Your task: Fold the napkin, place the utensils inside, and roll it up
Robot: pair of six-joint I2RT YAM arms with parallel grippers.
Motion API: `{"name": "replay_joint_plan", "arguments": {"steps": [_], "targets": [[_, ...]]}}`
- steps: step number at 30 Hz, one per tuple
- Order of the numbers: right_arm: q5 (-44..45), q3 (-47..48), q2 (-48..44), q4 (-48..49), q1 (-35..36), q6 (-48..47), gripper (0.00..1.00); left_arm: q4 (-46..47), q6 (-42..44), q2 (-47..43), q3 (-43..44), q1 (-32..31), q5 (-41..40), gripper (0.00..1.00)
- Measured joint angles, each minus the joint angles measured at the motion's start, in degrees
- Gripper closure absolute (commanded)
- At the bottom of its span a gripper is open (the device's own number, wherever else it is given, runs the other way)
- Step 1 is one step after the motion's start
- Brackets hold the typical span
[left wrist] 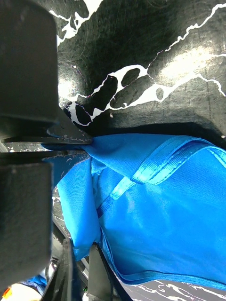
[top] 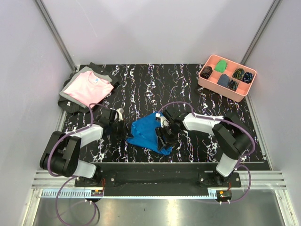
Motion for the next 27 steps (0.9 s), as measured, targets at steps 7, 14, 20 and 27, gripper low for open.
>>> {"name": "replay_joint_plan", "arguments": {"steps": [7,14,20,27], "targets": [[1.3,4.3,-2.4,-3.4,0.2,-3.2,0.18,-1.0,0.3,1.1,1.0,0.2,0.5,1.0],[13.4,12.6,-5.7,-1.5,9.0,-10.3,0.14,-1.2,0.4,2.0,1.8,0.3,0.9,1.0],[24.6,12.6,-1.8,4.5,19.1,-16.9,0.14,-1.3,0.5,2.0,1.8,0.4,0.9,1.0],[32.5,11.5,3.9,9.2,23.3,-22.1,0.22,-1.3,0.6,2.1,1.8,0.5,1.1,1.0]]}}
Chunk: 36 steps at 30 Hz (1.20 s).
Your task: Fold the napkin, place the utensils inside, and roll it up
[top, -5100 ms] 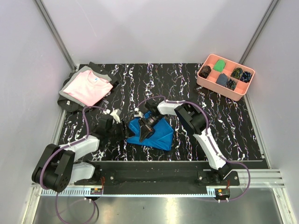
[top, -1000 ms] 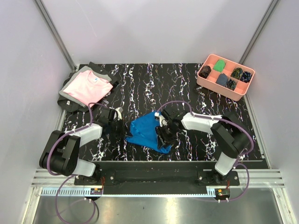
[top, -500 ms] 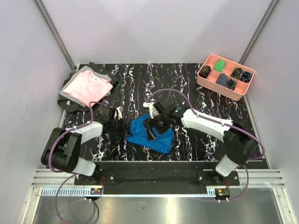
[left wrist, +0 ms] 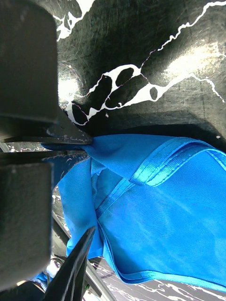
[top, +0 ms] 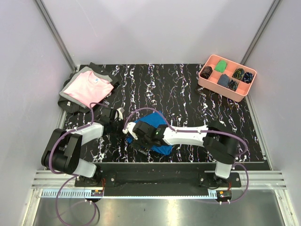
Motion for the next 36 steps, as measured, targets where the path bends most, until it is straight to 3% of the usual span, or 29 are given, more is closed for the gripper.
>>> {"name": "replay_joint_plan", "arguments": {"steps": [5,14,17,19,22,25,36], "targets": [[2.5,-0.2,2.1,1.4,0.5,-1.5,0.43,0.0,0.0,0.0,0.0,0.0,0.0,1.0],[1.9,-0.2,3.9,2.1,0.4,-0.4,0.61,0.0,0.1,0.0,0.0,0.0,0.0,1.0],[-0.4,-0.2,4.1,2.3,-0.3,0.2,0.66,-0.1,0.1,-0.3,0.0,0.1,-0.2,0.81],[-2.8,-0.4,4.1,2.9,-1.2,0.4,0.69,-0.2,0.3,-1.1,-0.2,0.2,-0.8,0.56],[-7.4,-1.0,3.8,4.2,-3.3,0.7,0.71,-0.5,0.3,-3.9,-0.6,0.9,-2.4,0.37],[-14.6,-2.6,3.4,6.5,-6.5,1.2,0.72,-0.8,0.3,-8.0,-1.6,1.7,-4.3,0.3],[-42.1,-4.5,7.1,10.5,-17.1,2.3,0.76,0.2,-0.5,-24.1,-9.7,2.6,-9.2,0.29]]}}
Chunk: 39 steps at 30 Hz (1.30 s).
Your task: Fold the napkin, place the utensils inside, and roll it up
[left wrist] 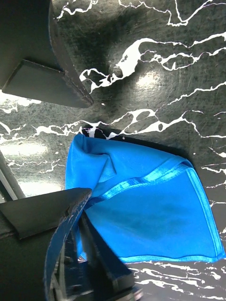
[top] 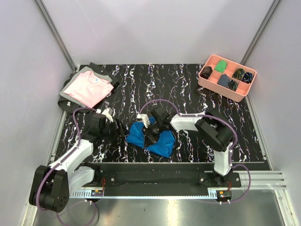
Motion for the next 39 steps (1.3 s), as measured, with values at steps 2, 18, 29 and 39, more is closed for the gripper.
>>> {"name": "replay_joint_plan", "arguments": {"steps": [2,18,29,39], "targets": [[-4.9,0.2,1.7,0.4,-1.7,0.4,0.77,0.6,0.0,-1.0,-1.0,0.0,0.0,0.29],[-30.4,4.6,14.5,-1.7,-11.8,5.5,0.79,12.7,-0.6,6.3,-3.3,0.0,5.5,0.27],[-31.2,6.5,15.8,-3.6,-12.2,5.8,0.8,25.9,-2.2,20.0,-1.7,-2.0,10.7,0.53],[-31.2,7.7,16.3,-4.9,-12.3,5.9,0.74,26.5,-2.9,22.2,-1.8,-3.9,11.2,1.0]]}}
